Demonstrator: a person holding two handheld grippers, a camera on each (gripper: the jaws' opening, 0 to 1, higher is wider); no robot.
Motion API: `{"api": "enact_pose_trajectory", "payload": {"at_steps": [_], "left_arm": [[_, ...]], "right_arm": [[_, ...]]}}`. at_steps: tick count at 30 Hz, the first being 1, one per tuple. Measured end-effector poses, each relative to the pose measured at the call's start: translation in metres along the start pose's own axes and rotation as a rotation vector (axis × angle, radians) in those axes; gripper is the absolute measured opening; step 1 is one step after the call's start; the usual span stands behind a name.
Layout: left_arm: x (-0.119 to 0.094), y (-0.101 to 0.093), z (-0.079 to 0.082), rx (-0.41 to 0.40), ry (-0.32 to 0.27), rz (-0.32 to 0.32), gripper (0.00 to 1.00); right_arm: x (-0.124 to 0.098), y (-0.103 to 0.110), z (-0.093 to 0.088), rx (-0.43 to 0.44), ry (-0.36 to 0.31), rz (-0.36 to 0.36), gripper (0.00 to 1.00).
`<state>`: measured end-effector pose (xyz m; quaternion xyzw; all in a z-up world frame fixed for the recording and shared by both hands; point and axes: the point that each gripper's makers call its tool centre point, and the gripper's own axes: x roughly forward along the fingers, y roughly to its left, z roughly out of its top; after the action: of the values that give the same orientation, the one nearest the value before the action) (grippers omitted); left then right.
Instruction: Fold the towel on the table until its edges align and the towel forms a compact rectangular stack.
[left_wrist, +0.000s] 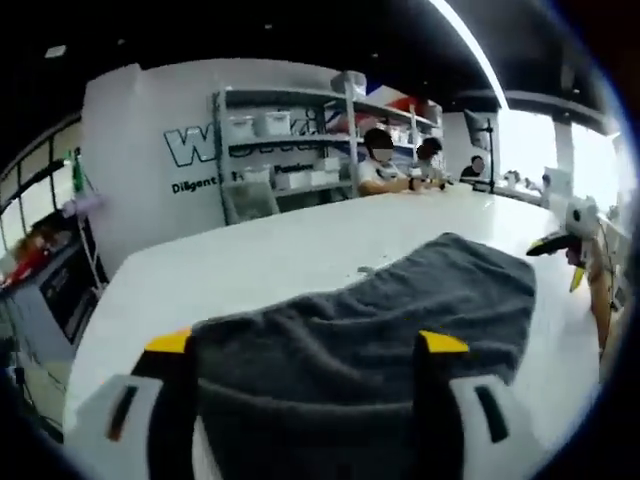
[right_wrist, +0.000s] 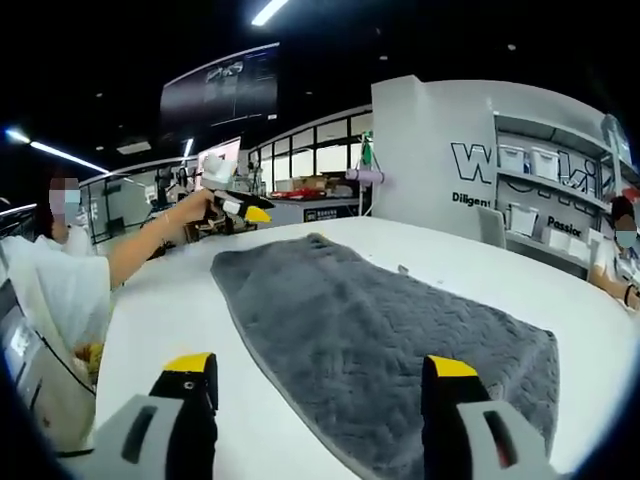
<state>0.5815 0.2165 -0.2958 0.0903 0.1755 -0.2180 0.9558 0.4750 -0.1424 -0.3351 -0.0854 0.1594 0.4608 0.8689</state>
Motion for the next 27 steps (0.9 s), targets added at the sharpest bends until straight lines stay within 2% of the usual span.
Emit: {"api": "enact_pose_trajectory", "payload": {"at_steps": [6,13,19,23,25,27], "left_arm": [[-0.039,-0.032,-0.019,0.023,0.007,-0.049,1.0],[-0.069,-0.047,-0.056,0.03,0.029,-0.062,0.99],[-0.071,-0.052,-0.081,0.002,0.037,-0.082,0.99],[-0.068,-0.054,-0.09,0.007,0.044,-0.089,0.99],[-0.067,-0.054,-0.094,0.036,0.056,-0.09,0.99],[-0.067,-0.059,-0.096,0.033,0.058,-0.113,0.99]], "right_arm": [[-0.002,0.001,0.0,-0.015,0.001,-0.007,0.89],[-0.006,-0.007,-0.001,-0.022,0.011,-0.044,0.92],[-0.008,-0.012,-0.004,-0.022,0.022,-0.069,0.94],[-0.008,-0.015,-0.008,-0.022,0.044,-0.085,0.97],[-0.009,-0.019,-0.009,-0.02,0.047,-0.099,0.98],[-0.011,-0.023,-0.01,-0.018,0.047,-0.117,0.99]]}}
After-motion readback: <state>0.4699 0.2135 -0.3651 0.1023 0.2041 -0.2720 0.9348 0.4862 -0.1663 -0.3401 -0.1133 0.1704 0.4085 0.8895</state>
